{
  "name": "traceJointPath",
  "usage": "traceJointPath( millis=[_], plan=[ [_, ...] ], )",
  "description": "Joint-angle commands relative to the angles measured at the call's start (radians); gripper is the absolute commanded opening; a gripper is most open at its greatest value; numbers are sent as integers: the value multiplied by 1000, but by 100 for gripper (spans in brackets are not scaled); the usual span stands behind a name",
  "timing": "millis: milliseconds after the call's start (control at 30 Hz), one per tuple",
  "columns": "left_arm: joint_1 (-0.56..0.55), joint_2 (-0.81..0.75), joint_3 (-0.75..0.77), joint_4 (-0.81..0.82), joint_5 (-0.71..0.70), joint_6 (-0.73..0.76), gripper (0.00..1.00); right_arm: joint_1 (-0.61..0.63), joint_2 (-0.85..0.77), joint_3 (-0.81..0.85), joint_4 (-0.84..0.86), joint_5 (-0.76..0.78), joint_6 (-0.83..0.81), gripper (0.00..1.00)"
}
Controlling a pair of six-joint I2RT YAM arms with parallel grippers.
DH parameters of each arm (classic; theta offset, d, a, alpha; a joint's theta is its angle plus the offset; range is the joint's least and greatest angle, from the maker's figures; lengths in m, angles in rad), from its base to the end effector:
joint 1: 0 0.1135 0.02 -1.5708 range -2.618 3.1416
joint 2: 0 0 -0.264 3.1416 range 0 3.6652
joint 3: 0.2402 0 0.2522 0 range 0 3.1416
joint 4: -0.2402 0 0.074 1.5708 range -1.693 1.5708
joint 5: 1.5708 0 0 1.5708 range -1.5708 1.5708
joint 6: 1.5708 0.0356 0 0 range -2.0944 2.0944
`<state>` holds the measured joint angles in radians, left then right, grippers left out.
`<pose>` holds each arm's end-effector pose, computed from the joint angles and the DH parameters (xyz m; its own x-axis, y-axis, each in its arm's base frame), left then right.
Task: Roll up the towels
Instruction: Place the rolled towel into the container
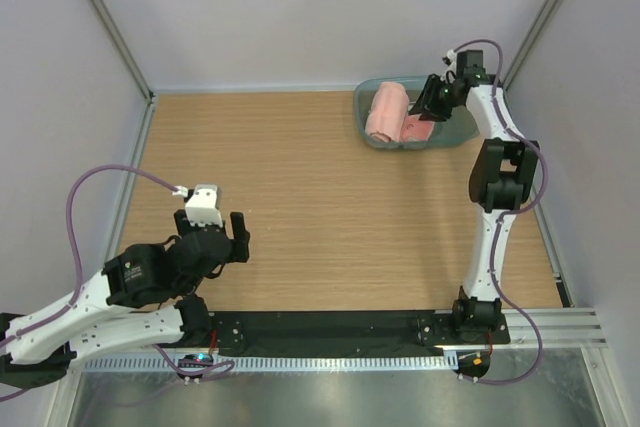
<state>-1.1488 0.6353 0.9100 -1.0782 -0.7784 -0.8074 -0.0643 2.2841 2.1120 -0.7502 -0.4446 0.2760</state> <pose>0.0621 -0.0773 0.3228 -0.5289 -0.0780 -0.8451 0.0981 0.9835 -0.1521 0.5084 -0.0174 0.2457 -0.8201 0.2993 -0.4877 0.0231 0.8689 0.4944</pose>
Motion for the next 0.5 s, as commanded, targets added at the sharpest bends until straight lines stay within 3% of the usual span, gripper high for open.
traceJointPath(
  millis=[0, 300, 467],
  plan=[
    [3, -8, -2, 15, -32, -7, 82, 20, 66, 14, 55, 58, 32, 45],
    [3, -8, -3, 17, -33, -7, 82, 52, 135, 77, 40, 55, 44, 45],
    [3, -5, -2, 15, -35, -7, 82, 61, 120, 213, -9, 26, 58, 47]
  ],
)
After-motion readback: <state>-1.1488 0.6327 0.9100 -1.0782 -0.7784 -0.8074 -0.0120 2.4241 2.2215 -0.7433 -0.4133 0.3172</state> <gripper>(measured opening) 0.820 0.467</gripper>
